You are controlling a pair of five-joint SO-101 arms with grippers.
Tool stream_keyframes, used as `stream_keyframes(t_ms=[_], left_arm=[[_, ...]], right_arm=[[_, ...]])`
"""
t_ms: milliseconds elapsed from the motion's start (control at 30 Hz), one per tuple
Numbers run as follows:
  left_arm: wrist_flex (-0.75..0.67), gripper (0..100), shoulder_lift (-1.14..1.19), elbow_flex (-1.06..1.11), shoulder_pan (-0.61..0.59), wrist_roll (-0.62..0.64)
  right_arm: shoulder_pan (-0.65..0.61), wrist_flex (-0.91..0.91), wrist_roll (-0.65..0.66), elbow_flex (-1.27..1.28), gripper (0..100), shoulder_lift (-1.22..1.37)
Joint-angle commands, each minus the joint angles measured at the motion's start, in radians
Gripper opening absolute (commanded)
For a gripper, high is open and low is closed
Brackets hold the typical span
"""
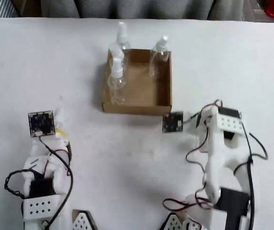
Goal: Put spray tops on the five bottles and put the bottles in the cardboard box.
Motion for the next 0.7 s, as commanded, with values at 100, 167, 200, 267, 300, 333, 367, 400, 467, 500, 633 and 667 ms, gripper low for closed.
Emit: stream_keyframes(t_ms=[100, 167, 200, 267, 300, 333, 367, 400, 467, 500, 633, 667], left_arm=[[-0.026, 2, -0.012, -0.005, -0.008, -0.011], [-0.026, 2, -0.012, -0.005, -0.008, -0.011], [-0.026, 2, -0.012, -0.005, -0.008, -0.011], [-0.026, 2, -0.012, -0.005, -0.010, -0.011], [-0.026, 2, -0.012, -0.005, -0.010, -0.011], [-0.026, 2, -0.012, -0.005, -0.012, -0.011], [-0.026, 2, -0.012, -0.005, -0.012, -0.011], [-0.026, 2, -0.012, -0.005, -0.012, -0.011], [-0.026, 2, -0.012, -0.005, -0.012, -0.011], [-0.026, 2, -0.012, -0.005, -0.012, -0.011], [-0.026, 2, -0.012, -0.005, -0.012, -0.011], [-0.026, 2, -0.012, -0.005, -0.012, -0.011]], right_arm=[[-0.008, 0.010, 0.018, 0.041, 35.8, -0.160], [-0.004, 0.012, 0.018, 0.041, 34.8, -0.196], [0.002, 0.013, 0.018, 0.041, 33.8, -0.213], [0.013, 0.013, 0.012, 0.041, 31.7, -0.245], [0.016, 0.013, -0.014, 0.040, 30.7, -0.260], [0.016, 0.013, -0.054, 0.040, 29.3, -0.278], [0.018, 0.013, -0.098, 0.040, 27.7, -0.298], [0.018, 0.015, -0.147, 0.040, 25.5, -0.323], [0.018, 0.013, -0.264, 0.038, 19.7, -0.377], [0.018, 0.013, -0.331, 0.031, 16.0, -0.409], [0.051, 0.051, -0.652, -0.005, 2.2, -0.516], [0.064, 0.079, -0.715, -0.021, 1.0, -0.535]])
